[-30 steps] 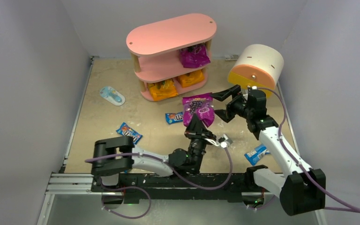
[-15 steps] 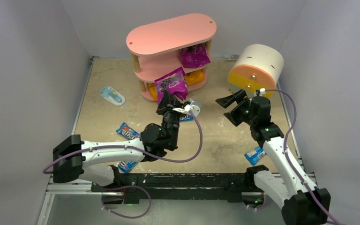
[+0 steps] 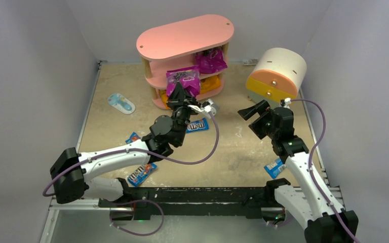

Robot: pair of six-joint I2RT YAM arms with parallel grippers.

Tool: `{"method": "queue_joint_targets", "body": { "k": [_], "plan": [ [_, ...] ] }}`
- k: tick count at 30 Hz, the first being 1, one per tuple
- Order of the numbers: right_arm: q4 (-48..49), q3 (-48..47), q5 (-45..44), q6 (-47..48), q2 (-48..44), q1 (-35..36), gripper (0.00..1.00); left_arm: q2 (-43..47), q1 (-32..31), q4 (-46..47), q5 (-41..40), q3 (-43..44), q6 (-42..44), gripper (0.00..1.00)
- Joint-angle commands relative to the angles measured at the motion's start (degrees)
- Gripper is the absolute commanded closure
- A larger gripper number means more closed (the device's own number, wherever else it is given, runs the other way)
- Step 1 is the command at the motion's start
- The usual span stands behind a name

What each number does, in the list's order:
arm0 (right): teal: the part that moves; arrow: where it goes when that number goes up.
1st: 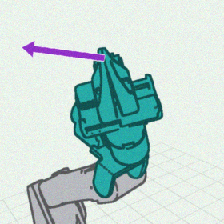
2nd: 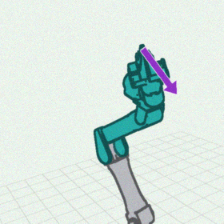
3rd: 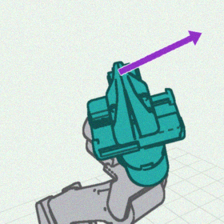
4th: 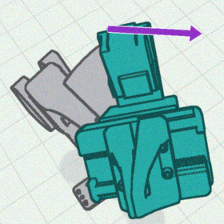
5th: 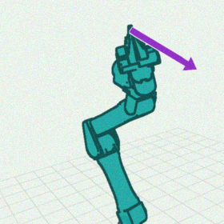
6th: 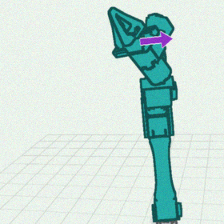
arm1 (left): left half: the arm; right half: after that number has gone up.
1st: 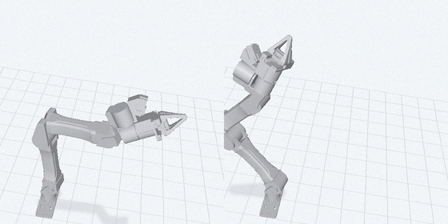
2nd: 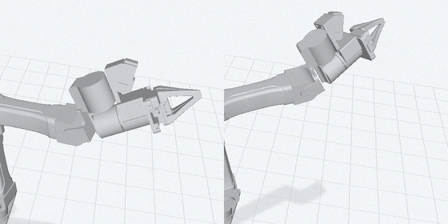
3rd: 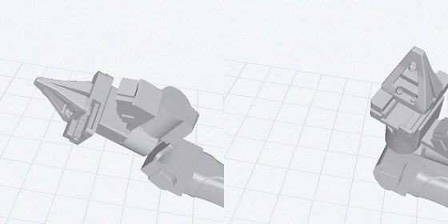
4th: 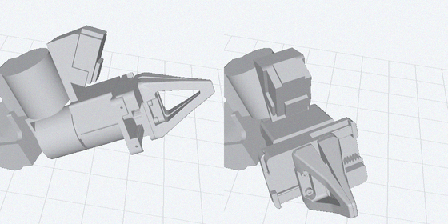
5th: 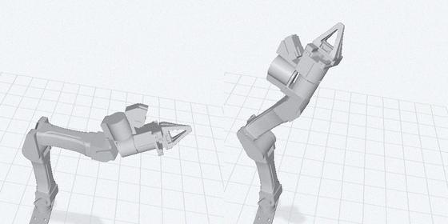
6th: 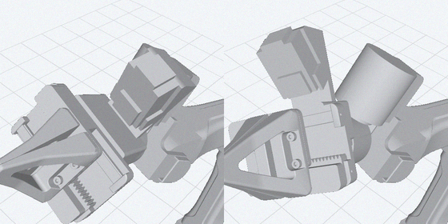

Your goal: Place and organize the candy bags onto the shelf

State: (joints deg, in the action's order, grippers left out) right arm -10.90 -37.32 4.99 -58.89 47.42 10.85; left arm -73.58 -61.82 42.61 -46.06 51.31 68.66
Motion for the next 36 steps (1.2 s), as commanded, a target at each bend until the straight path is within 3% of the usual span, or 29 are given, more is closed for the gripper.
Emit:
{"method": "queue_joint_targets", "body": {
  "k": [1, 9, 20, 36],
  "plan": [
    [0.30, -0.79, -0.14, 1.64, 1.26, -0.12, 0.02, -2.44, 3.33, 7.07, 5.72, 4.61, 6.21, 1.00],
    [0.04, -1.15, -1.65, 1.71, -0.39, -0.38, 0.02, -8.22, 9.04, 9.79, 6.14, 6.87, 5.72, 1.00],
    [-1.06, -1.63, -2.54, 2.92, -1.65, -0.99, 0.02, -20.07, 17.70, 22.65, 6.76, 7.73, 7.24, 1.00],
    [-1.32, -0.31, -1.48, 3.97, -1.58, -2.60, 0.02, -31.81, 22.46, 20.18, 8.38, 13.80, 4.42, 1.00]
  ]
}}
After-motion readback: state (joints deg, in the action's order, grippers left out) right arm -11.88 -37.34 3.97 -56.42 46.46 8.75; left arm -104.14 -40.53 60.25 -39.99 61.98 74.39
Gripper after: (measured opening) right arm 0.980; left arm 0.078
